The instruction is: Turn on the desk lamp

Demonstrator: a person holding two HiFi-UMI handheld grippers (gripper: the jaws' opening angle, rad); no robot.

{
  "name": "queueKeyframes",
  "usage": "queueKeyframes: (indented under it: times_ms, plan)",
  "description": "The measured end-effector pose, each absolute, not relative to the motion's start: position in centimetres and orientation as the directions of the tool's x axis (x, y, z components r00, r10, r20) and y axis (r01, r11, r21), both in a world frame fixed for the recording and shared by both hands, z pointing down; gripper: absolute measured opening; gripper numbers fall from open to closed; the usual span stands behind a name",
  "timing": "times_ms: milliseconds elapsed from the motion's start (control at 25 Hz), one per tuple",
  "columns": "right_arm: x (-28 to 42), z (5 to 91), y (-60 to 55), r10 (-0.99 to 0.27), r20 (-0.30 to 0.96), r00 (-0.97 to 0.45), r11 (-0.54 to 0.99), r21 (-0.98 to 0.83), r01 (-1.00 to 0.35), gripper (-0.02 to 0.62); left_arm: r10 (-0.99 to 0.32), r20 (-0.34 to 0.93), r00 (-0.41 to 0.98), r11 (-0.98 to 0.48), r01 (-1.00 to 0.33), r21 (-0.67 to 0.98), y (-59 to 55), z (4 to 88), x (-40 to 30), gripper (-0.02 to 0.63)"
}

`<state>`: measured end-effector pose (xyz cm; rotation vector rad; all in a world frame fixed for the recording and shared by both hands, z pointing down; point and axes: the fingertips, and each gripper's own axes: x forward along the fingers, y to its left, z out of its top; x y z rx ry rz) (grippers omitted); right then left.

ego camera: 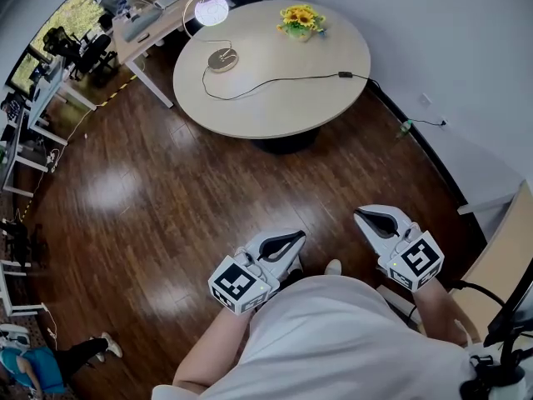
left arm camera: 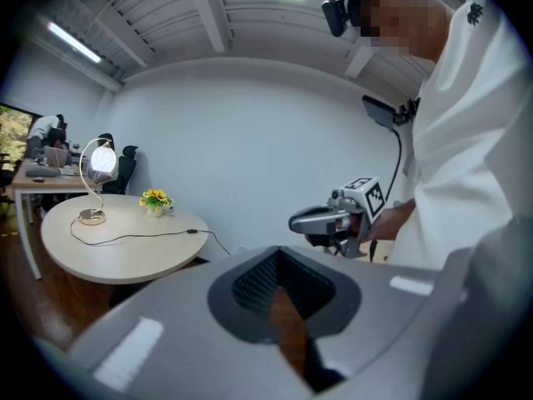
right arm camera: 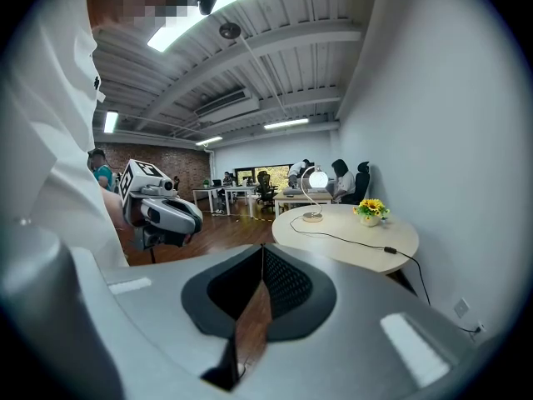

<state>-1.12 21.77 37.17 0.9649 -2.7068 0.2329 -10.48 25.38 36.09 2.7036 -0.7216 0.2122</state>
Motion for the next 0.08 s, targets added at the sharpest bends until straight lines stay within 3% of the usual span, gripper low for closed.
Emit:
queueKeyframes:
  times_ms: [80]
  plan:
    - [-1.25,37.19,21.79,-0.596,0.297,-0.746,0.767,-0.063,-0.638,0.006,-0.454,0.228,0.861,-0.818,-0.505,0.277,25.36,36.10,-10.62,0.019]
